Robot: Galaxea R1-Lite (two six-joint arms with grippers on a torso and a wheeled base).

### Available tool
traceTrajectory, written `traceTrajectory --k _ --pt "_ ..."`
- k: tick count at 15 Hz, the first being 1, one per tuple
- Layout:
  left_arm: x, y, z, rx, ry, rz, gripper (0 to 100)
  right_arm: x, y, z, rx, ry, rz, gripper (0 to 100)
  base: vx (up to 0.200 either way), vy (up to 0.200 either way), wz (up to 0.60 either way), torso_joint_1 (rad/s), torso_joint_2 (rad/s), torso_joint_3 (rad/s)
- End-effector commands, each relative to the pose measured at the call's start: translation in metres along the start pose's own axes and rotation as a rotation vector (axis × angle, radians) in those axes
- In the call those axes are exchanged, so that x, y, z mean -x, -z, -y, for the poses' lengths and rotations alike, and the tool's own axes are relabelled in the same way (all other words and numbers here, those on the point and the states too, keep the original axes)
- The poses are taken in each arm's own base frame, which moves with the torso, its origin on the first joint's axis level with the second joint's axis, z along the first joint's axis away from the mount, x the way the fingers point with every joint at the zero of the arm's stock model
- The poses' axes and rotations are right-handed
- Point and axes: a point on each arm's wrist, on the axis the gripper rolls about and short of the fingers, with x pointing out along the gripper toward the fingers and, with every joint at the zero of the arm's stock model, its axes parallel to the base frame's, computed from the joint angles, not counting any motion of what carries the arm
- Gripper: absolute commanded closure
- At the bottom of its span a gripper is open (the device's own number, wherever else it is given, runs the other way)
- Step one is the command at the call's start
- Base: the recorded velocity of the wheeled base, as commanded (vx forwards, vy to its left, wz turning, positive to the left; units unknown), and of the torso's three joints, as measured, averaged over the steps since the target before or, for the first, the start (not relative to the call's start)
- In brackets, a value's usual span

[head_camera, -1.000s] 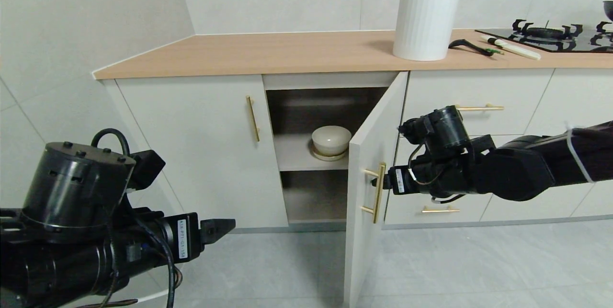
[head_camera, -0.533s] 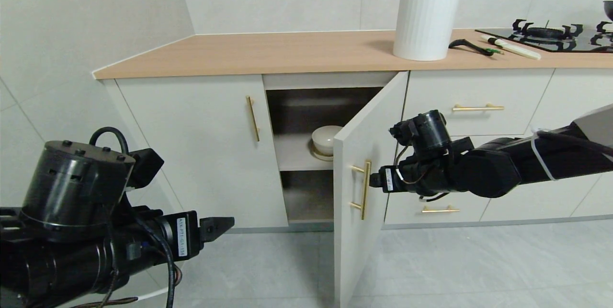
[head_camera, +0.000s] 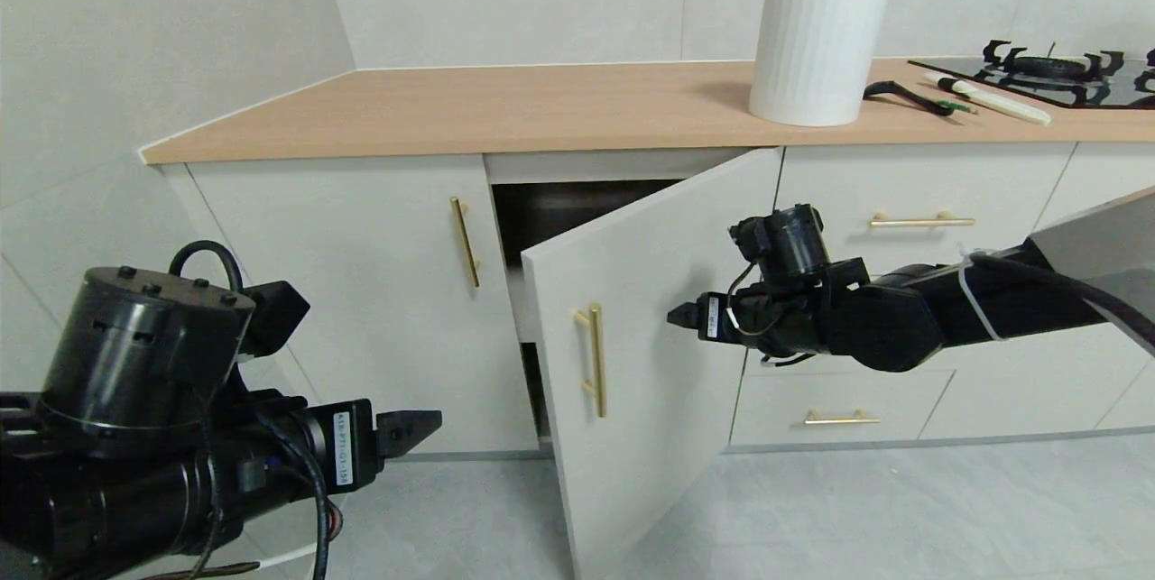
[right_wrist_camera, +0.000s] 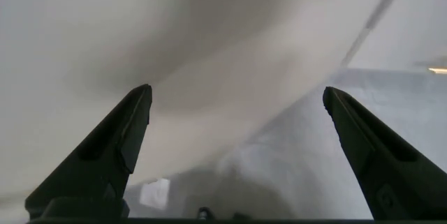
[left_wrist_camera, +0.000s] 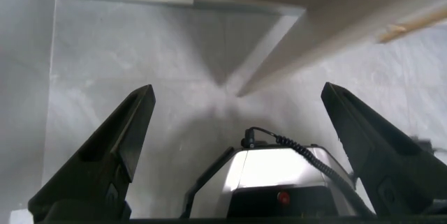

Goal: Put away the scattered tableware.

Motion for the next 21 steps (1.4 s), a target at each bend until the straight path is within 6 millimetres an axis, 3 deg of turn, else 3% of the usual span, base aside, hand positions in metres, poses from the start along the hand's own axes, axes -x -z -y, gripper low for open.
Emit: traceTrajectory --k 1,8,13,21 --pt "-0.001 0.000 0.000 0.000 -0.002 -0.003 0 -0.001 0.002 -0.001 0.001 -0.002 -0.006 0 0.200 0.000 0.00 -0.002 0.00 0.002" --pt "0.000 -0.001 0.000 0.005 -0.002 0.002 0 0.001 0.004 -0.031 -0.132 -0.113 -0.018 0 0.000 0.000 0.00 0.000 0.00 0.000" --pt "0.000 -0.001 0.000 0.006 -0.001 0.005 0 -0.031 -0.011 -0.049 -0.402 -0.168 0.021 0 0.000 0.000 0.00 0.000 0.00 0.000" --pt "0.000 -0.001 0.000 0.005 -0.001 0.004 0 -0.068 -0.023 -0.042 -0.497 -0.064 0.167 0 0.000 0.000 0.00 0.000 0.00 0.000"
